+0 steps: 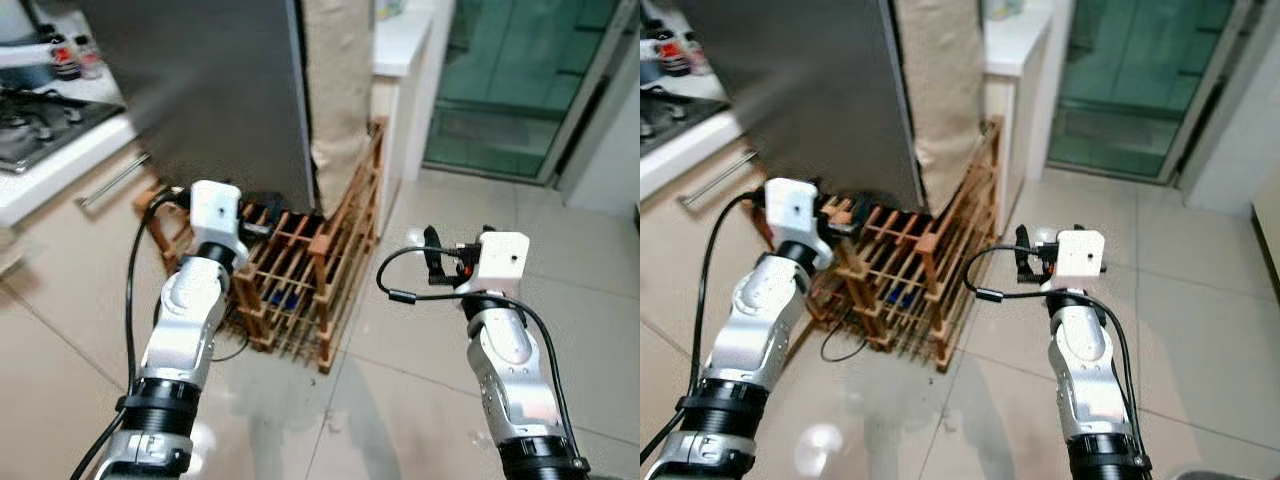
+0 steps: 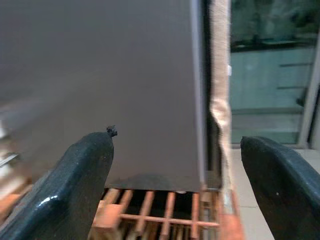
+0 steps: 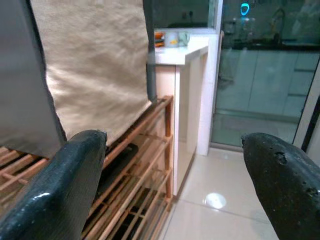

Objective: Restocking fridge

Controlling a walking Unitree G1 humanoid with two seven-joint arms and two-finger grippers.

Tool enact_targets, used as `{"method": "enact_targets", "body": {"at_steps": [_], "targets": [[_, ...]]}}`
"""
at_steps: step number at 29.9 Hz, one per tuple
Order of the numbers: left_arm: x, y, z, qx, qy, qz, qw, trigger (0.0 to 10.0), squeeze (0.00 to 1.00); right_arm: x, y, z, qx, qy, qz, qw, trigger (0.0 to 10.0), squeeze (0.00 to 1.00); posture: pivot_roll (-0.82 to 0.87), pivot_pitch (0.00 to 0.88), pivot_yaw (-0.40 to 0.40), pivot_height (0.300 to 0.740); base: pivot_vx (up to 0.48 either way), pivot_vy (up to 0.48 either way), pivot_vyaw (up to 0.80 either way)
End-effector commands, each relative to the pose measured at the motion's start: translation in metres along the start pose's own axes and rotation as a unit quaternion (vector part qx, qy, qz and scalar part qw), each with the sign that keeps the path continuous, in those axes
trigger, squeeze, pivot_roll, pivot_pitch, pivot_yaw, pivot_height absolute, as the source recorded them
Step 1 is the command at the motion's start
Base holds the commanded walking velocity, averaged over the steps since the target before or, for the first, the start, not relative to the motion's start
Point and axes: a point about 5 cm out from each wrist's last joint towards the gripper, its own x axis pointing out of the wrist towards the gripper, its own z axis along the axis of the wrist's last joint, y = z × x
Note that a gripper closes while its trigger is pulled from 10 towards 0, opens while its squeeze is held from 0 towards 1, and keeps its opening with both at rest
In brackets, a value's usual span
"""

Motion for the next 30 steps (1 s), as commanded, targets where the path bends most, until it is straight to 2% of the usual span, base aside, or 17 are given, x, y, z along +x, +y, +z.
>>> {"method": "enact_targets", "body": {"at_steps": [1,13,16,17,20,24,30], "targets": [[0.003,-0.006,0.002,-0.004,0.001,-0.006,1.0,10.0,0.0,0.001,-0.007,0.005,-0.006,-0.011,-0.011,1.0,10.0,0.0,-0.12,0.0,0.092,0.74,0.458,0.0,0.0],[0.004,-0.013,0.007,-0.01,-0.008,-0.017,1.0,10.0,0.0,0.002,-0.007,0.006,-0.007,-0.011,-0.01,1.0,10.0,0.0,-0.12,0.0,0.089,0.74,0.461,0.0,0.0],[0.005,-0.009,0.005,-0.013,0.001,0.0,1.0,10.0,0.0,0.001,-0.008,0.005,-0.007,-0.011,-0.01,1.0,10.0,0.0,-0.12,0.0,0.089,0.74,0.461,0.0,0.0],[0.007,-0.002,0.003,-0.014,0.016,0.035,0.999,10.0,0.0,0.001,-0.008,0.005,-0.008,-0.011,-0.01,1.0,10.0,0.0,-0.13,0.0,0.089,0.74,0.48,0.0,0.0],[0.008,0.002,0.001,-0.013,0.026,0.056,0.998,10.0,0.0,0.001,-0.008,0.005,-0.008,-0.011,-0.01,1.0,10.0,0.0,-0.13,0.0,0.089,0.74,0.447,0.0,0.0],[0.009,0.007,0.012,-0.05,0.015,0.076,0.996,10.0,0.0,0.0,-0.008,0.005,-0.008,-0.009,-0.009,1.0,10.0,0.0,-0.13,0.0,0.089,0.74,0.0,0.0,0.0],[0.009,0.016,0.011,-0.059,0.033,0.111,0.991,10.0,0.0,-0.001,-0.007,0.003,-0.008,-0.006,-0.006,1.0,10.0,0.0,-0.13,0.0,0.089,0.74,0.0,0.0,0.0]]}}
